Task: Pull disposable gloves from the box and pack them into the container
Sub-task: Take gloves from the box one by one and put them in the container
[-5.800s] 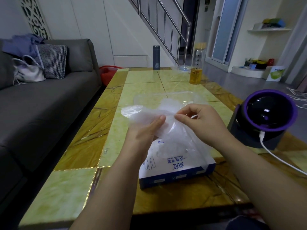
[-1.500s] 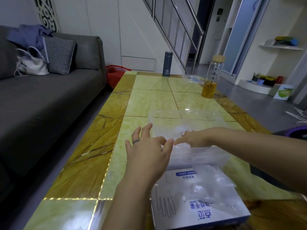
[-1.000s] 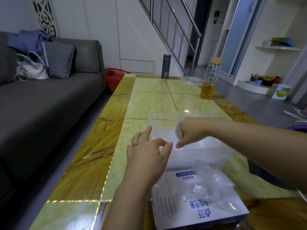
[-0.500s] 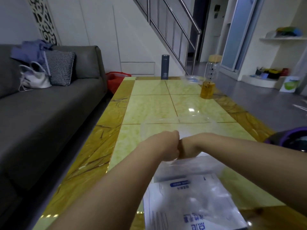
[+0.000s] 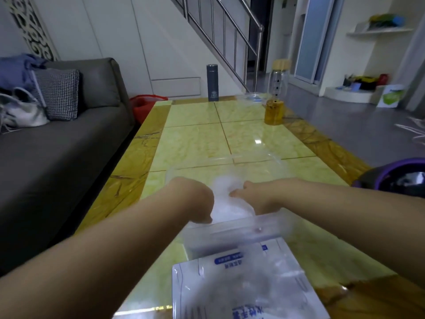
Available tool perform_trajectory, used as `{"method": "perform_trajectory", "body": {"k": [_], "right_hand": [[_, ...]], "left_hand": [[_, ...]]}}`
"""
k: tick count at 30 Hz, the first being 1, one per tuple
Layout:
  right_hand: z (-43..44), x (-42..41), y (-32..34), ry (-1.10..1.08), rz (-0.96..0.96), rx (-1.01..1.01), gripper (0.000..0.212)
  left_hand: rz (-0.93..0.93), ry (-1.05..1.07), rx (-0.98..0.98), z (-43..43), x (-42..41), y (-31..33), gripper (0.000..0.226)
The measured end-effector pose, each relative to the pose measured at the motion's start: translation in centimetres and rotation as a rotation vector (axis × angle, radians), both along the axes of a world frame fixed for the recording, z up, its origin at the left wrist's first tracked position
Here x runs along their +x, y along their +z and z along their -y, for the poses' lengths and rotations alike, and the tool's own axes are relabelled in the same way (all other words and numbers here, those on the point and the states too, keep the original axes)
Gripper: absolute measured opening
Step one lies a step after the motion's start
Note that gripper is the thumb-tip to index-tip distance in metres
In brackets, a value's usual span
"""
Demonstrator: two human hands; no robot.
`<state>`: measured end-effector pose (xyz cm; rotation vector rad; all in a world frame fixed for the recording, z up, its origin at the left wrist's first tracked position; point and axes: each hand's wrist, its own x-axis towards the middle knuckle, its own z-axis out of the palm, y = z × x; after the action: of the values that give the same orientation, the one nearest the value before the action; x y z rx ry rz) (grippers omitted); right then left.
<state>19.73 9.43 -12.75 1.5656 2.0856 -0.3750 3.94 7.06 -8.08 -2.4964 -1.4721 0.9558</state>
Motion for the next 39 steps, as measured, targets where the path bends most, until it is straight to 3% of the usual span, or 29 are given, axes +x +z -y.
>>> {"method": "perform_trajectory", "body": {"k": [3,5,7,11,15,23,26,31,35,39], "right_hand": [[-0.4,0.0,0.0,-0.018,0.018,-0.019,0.117],[-0.4,-0.2,-0.3,-0.040,0.010,-0.041,0.111],[-0.5,-0.4,-0.5,-0.039,0.021,-0.030,0.111],[-0.3,-0.2,-0.2,-0.033,0.024,-0.020,0.104],[0.0,-0.1,0.2,-0.007,0.003,-0.045,0.110],[-0.1,-0.3,0.0,-0.072,-0.063,-0.028,0.130],[0.1,-0.5,0.2,-0.090,-0.080,-0.077,0.133],[0.7,-0.8,1.8,-0.014,0.011,-0.063,0.103],[2.9,-0.5,5.7,0.029,-0.131,0.131,0.065],[6.9,-0.3,9.8,0.075,-0.240,0.356,0.043]], "left_hand": [[0.048,-0.047,0.235,-0.2,-0.4,3.4,0.026],[0.218,-0.171,0.374,-0.9,0.7,4.2,0.016],[0.363,-0.280,0.259,-1.0,2.4,3.2,0.022],[0.267,-0.201,-0.122,-1.7,3.5,-1.8,0.022],[0.133,-0.078,-0.174,-3.0,1.5,-4.5,0.030],[0.023,-0.069,-0.168,-3.6,0.9,-5.3,0.016],[0.036,-0.048,-0.136,-3.1,0.8,-5.0,0.037],[0.012,0.021,-0.191,-2.1,0.8,-3.4,0.037],[0.100,0.043,-0.160,-0.3,0.8,-0.8,0.037],[0.232,0.023,0.023,1.8,-0.6,1.9,0.041]]}}
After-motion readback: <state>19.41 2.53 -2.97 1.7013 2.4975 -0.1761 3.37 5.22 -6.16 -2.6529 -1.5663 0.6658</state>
